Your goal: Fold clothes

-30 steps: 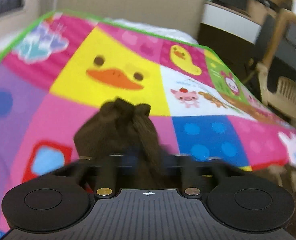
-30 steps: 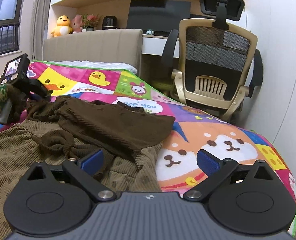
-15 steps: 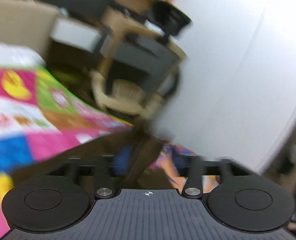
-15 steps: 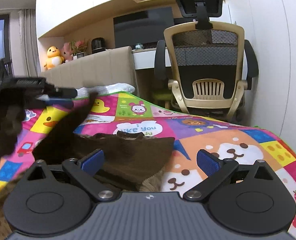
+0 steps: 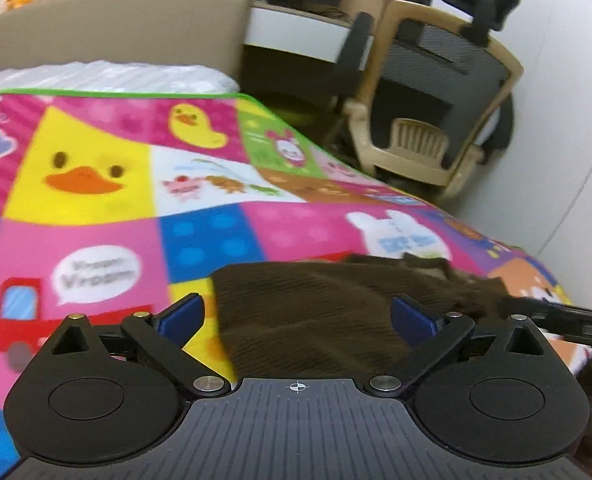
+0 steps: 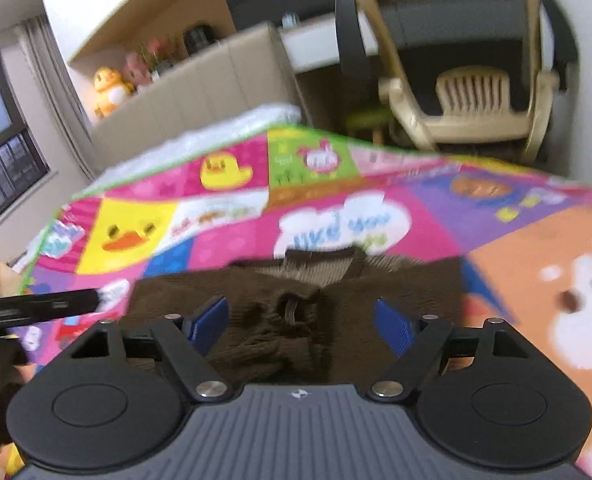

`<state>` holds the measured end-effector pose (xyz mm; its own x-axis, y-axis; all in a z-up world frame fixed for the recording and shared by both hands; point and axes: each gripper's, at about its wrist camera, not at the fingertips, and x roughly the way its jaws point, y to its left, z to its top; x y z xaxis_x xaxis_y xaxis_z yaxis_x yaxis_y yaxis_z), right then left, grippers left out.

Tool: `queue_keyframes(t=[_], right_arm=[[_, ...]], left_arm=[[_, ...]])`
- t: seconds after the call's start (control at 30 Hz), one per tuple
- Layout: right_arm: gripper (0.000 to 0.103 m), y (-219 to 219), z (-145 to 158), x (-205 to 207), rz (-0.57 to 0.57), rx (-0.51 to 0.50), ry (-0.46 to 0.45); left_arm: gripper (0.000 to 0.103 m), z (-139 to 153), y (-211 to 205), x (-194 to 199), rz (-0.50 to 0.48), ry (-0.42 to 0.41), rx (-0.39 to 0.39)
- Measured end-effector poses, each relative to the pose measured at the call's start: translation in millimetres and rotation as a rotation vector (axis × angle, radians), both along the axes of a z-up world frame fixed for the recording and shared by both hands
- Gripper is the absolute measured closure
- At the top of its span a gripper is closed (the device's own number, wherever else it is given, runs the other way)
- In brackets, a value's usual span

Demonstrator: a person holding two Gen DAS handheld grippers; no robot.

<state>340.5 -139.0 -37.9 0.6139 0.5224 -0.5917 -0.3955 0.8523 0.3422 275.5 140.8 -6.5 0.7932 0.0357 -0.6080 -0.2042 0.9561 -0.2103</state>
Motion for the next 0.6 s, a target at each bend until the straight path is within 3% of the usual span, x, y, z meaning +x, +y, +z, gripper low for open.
queue_keyframes(t=[0.03,0.07,0.17,0.3,0.4,0.47,0.6], right_arm=[[0.032,9,-10,6,0.008,-0.003,0.029],[0.065,16,-16,8,0.020,-0.004,0.047],[0.084,22,-11,0,0.035,-0.003,0.009],[0.086,-4,27,-18,0.003,0.004,-0.127],[0.086,-26,40,-25,-0.045,-0.059,-0.160],[0.085,-32,29,-26,-0.067,-0.123,-0.127],[0.078,-35,-12,-25,-0.088,-0.247,-0.062]], left_arm=[[0.001,2,4,-5,0.004,-0.013,0.009],[0.000,4,5,-9,-0.007,-0.032,0.020],[0.000,8,8,-19,-0.084,-0.079,0.045],[0.000,16,-3,-29,-0.142,-0.105,0.047],[0.000,9,-14,-22,-0.212,-0.110,-0.027],[0.000,-2,-25,-15,-0.260,-0.080,-0.072],[0.000,-30,-44,0,-0.289,0.026,-0.054]])
